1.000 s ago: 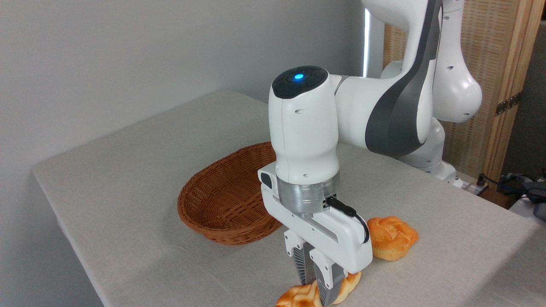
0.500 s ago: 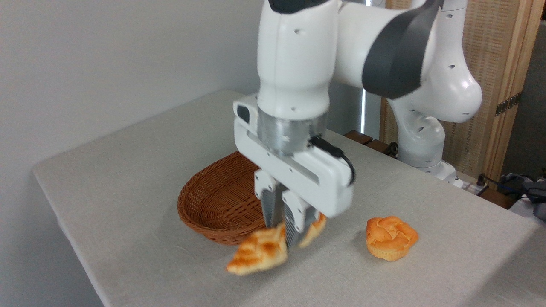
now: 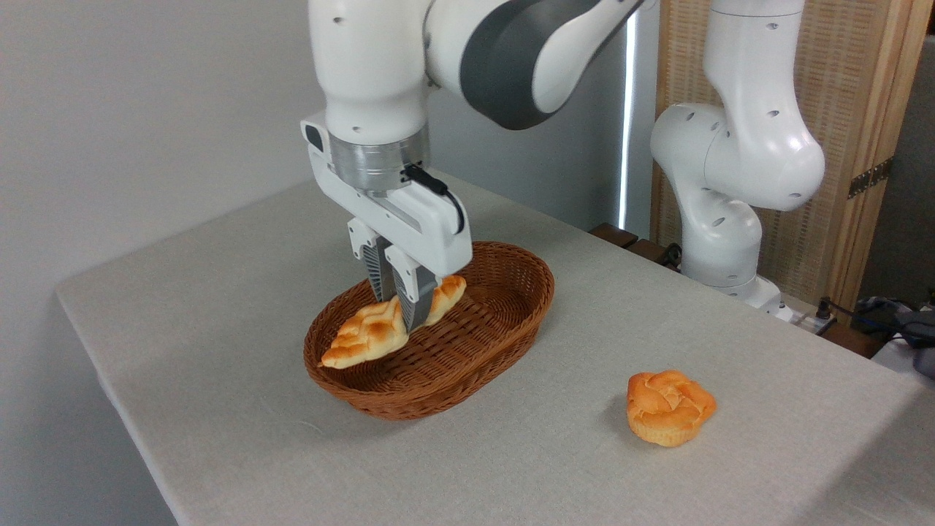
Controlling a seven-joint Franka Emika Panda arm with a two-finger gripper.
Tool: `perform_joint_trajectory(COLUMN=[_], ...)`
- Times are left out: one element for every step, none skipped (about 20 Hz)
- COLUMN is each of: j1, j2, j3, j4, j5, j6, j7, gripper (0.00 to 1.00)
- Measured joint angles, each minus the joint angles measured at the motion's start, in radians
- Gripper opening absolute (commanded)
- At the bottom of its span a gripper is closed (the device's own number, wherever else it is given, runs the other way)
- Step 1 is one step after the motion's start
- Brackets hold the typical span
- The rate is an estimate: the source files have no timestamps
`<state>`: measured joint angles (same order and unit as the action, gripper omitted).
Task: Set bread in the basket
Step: 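Lift the braided roll and carry it over the basket, then lower the roll into the basket and open the gripper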
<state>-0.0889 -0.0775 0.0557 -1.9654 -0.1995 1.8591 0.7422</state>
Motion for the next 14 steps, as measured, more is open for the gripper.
perform_joint_trajectory(j1=[-0.002, -0.003, -0.005, -0.005, -0.006, -0.006, -0.005, -0.005, -0.005, -0.005, -0.005, -0.005, -0.005, -0.006], j2=[0.001, 0.003, 0.005, 0.008, 0.012, 0.016, 0.019, 0.024, 0.027, 0.03, 0.032, 0.033, 0.033, 0.033], j3=[-0.014, -0.025, -0.032, -0.037, -0.04, -0.04, -0.04, -0.04, -0.039, -0.039, -0.039, -0.04, -0.04, -0.04], j4=[-0.008, -0.02, -0.033, -0.047, -0.059, -0.068, -0.074, -0.079, -0.08, -0.081, -0.081, -0.081, -0.081, -0.081], j5=[0.0, 0.0, 0.0, 0.0, 0.0, 0.0, 0.001, 0.002, 0.002, 0.003, 0.006, 0.015, 0.028, 0.039], j6=[0.0, -0.001, -0.001, -0.001, -0.001, -0.001, -0.001, -0.001, 0.0, 0.0, 0.0, 0.0, 0.0, 0.0], j7=[-0.001, -0.001, 0.0, 0.001, 0.006, 0.017, 0.032, 0.044, 0.05, 0.055, 0.061, 0.066, 0.07, 0.073], gripper=[0.33, 0.33, 0.37, 0.45, 0.52, 0.65, 0.73, 0.75, 0.8, 0.86, 0.9, 0.92, 0.93, 0.95])
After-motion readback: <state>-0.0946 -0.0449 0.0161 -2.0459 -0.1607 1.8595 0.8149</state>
